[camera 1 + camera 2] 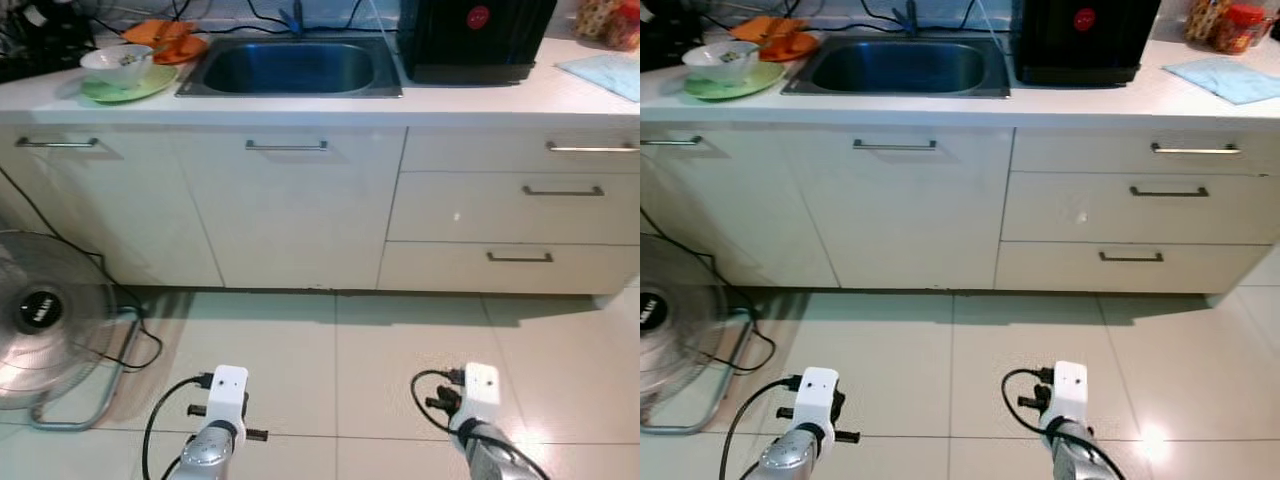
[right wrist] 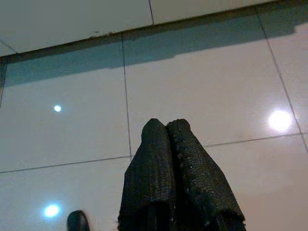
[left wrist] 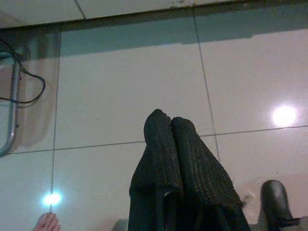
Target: Kitchen organization
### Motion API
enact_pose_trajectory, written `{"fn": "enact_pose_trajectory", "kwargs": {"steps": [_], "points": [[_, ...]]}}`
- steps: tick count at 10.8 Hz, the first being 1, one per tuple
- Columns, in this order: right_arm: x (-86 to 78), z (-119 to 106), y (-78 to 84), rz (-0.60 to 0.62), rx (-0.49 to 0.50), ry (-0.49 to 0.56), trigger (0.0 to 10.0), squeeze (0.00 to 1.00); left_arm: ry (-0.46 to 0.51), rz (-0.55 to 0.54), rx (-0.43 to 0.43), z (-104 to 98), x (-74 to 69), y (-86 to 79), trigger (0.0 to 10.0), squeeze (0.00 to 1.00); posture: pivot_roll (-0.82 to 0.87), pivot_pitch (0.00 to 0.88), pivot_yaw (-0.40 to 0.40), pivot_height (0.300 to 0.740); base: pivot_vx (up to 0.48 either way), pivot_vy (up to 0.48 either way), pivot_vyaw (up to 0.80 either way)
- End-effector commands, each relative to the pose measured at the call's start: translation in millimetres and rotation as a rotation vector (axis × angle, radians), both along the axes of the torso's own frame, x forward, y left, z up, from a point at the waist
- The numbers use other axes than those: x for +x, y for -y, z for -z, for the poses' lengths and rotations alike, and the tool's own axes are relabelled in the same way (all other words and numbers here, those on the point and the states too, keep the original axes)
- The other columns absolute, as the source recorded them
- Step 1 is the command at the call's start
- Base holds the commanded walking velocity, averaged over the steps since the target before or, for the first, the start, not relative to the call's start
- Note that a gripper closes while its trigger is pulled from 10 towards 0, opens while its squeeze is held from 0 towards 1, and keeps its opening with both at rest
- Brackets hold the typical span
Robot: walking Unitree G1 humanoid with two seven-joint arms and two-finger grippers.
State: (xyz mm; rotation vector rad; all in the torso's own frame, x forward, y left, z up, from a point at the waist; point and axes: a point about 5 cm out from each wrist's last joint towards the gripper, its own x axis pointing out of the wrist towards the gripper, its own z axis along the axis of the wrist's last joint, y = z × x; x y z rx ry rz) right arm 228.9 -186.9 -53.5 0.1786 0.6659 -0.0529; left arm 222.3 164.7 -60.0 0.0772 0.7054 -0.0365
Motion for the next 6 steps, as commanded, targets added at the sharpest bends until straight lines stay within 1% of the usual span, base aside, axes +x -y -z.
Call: {"fn": "enact_pose_trajectory", "kwargs": {"steps": [1, 2, 3, 5, 6], "points": [[6.4, -4.8, 0.8, -0.001, -0.003, 0.026, 10.0, 0.0, 0.005, -0.009, 0.0, -0.5, 0.8, 1.0, 10.0, 0.0, -0.01, 0.034, 0.004, 0.74, 0.0, 0.0, 0.0], [8.9, -6.8, 3.3, -0.019, -0.015, 0.03, 10.0, 0.0, 0.007, -0.019, -0.012, -0.9, 2.0, 5.5, 10.0, 0.0, -0.02, 0.022, -0.016, 0.74, 0.0, 0.0, 0.0], [9.8, -7.7, 5.5, -0.019, -0.018, 0.033, 10.0, 0.0, 0.009, -0.009, -0.015, -1.1, 2.6, 8.8, 10.0, 0.0, -0.01, 0.014, -0.019, 0.74, 0.0, 0.0, 0.0], [13.0, -9.5, 0.6, -0.017, -0.021, 0.049, 10.0, 0.0, 0.008, -0.013, -0.009, -1.6, 3.1, 3.5, 10.0, 0.0, 0.01, 0.01, 0.0, 0.74, 0.0, 0.0, 0.0], [12.9, -9.2, -3.1, -0.014, -0.015, 0.055, 10.0, 0.0, 0.026, -0.022, -0.004, -3.8, 5.4, -0.7, 10.0, 0.0, 0.02, 0.005, 0.0, 0.74, 0.0, 0.0, 0.0]]}}
